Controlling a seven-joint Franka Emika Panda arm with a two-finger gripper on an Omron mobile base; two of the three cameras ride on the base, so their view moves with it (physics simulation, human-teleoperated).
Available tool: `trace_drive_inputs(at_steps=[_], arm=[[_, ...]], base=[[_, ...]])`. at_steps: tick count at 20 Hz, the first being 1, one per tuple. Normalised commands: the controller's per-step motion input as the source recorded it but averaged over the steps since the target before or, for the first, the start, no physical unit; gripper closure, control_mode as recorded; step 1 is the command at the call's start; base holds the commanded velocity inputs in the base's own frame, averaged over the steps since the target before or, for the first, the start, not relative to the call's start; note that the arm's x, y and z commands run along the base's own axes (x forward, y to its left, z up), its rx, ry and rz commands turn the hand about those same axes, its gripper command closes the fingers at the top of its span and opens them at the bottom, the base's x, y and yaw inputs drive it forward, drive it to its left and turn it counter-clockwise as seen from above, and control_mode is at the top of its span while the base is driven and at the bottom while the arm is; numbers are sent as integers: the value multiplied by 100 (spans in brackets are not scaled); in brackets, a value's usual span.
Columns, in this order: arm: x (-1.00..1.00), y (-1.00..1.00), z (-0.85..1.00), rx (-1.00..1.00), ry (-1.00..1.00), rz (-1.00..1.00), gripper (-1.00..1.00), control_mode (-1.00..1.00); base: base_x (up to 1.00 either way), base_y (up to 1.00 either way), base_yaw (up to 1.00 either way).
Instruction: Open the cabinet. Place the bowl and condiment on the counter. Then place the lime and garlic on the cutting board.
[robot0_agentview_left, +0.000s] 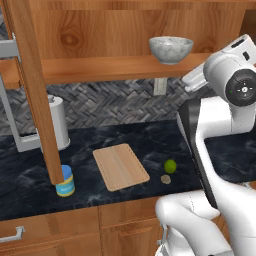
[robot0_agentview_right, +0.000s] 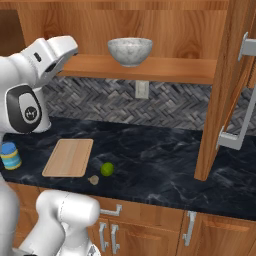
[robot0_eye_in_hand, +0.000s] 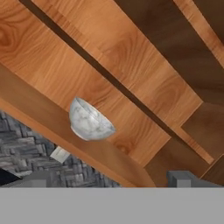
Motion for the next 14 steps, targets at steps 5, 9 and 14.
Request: trace_drive_inputs(at_steps=[5,9,14], arm=[[17,-6,-9,4,0,0,-100,-100],[28,0,-1,2,1,0,-100,-100],[32,0,0,0,3,-2,-100,-100]], base=[[0,0,0],[0,0,0],[0,0,0]])
